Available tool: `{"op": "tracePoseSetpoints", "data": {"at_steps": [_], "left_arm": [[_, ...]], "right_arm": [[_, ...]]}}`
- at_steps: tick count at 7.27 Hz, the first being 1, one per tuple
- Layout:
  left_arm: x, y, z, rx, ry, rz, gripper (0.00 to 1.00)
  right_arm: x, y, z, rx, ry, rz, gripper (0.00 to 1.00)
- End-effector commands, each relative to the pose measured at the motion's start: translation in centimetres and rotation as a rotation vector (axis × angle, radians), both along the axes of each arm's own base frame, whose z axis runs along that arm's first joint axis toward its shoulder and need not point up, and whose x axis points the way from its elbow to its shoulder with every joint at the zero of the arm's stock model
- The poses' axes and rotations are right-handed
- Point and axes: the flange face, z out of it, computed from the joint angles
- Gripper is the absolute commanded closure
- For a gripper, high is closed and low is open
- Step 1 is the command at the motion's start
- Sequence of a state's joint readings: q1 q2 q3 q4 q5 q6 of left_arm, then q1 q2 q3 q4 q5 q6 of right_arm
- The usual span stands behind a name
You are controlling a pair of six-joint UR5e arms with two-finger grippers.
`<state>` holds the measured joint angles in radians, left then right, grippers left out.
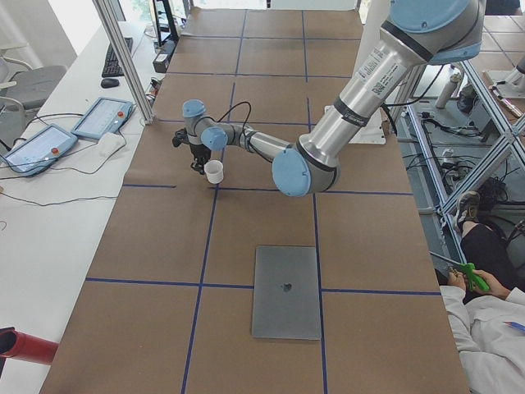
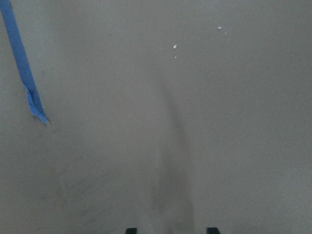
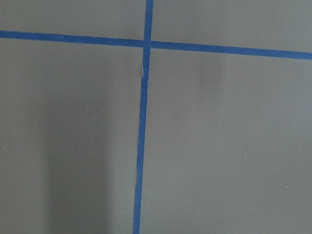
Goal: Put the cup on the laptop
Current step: 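Lift the white mug with the left gripper and carry it toward the robot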
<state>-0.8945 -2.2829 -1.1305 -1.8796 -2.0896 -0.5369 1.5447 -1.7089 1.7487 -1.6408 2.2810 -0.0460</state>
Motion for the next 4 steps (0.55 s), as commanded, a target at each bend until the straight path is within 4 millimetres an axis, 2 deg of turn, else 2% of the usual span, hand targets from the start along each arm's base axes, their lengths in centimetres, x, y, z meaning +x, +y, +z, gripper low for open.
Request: {"op": "tracePoseSetpoints", "data": {"at_steps": [1,2,3,4], "left_arm": [[-3.9,0.4,-2.4,0.002,0.009,-0.028,1.0],[-7.7,4.0,-2.7,-0.009,0.001,-0.04,1.0],[-12.1,6.8,-1.4,-0.029,-0.013,-0.068,1.0],[-15.4,8.4,1.4,-0.059,-0.021,-0.093,1.0]], "right_arm": [[0.0,0.0,0.0,-0.001,0.0,0.0,0.0],[0.0,0.0,0.0,0.001,0.0,0.0,0.0],[0.0,0.0,0.0,-0.001,0.0,0.0,0.0],[0.0,0.0,0.0,0.001,0.001,0.0,0.0]]}}
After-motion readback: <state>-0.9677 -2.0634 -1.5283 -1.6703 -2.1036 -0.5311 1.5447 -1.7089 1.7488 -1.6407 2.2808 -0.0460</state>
